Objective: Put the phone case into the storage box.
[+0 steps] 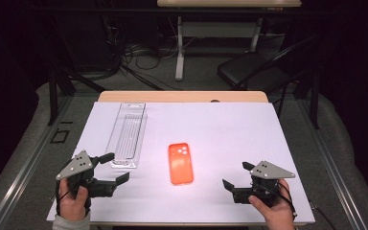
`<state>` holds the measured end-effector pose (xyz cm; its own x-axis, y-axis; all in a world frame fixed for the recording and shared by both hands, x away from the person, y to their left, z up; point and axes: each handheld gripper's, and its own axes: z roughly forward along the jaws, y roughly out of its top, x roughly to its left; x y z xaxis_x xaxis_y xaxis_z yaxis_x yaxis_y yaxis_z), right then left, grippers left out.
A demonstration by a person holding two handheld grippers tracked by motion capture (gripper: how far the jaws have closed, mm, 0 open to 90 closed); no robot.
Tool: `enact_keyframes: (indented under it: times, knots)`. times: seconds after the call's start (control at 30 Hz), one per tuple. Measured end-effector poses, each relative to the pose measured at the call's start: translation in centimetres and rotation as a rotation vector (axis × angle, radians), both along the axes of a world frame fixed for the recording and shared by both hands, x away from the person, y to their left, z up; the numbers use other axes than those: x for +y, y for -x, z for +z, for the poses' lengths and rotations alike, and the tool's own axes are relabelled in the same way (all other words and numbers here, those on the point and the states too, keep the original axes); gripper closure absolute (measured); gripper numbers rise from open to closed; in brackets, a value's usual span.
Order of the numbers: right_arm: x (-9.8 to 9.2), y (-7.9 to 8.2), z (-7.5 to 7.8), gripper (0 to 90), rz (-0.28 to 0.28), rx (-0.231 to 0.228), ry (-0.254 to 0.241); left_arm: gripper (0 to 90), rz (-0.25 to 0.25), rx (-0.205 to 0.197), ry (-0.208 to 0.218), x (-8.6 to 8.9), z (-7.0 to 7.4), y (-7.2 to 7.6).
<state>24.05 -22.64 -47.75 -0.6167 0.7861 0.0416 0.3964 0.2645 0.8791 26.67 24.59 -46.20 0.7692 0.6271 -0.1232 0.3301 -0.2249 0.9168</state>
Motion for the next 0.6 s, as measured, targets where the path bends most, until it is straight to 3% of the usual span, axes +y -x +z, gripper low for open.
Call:
enact_keyframes:
  times: [0.1, 0.27, 0.6]
  knots:
    - [0.1, -0.3, 0.1, 10.7, 0.002, 0.013, 0.007, 11.3, -0.008, 0.015, 0.004, -0.2, 0.2, -0.5]
    - [0.6, -1.1, 0.6, 10.7, 0.006, 0.036, 0.012, 11.3, -0.017, 0.051, -0.031, -1.0, 0.8, -2.1]
    - [1.8, -2.9, 1.3, 8.6, 0.019, 0.079, 0.037, 11.3, -0.030, 0.068, -0.028, -2.0, 2.0, -4.5]
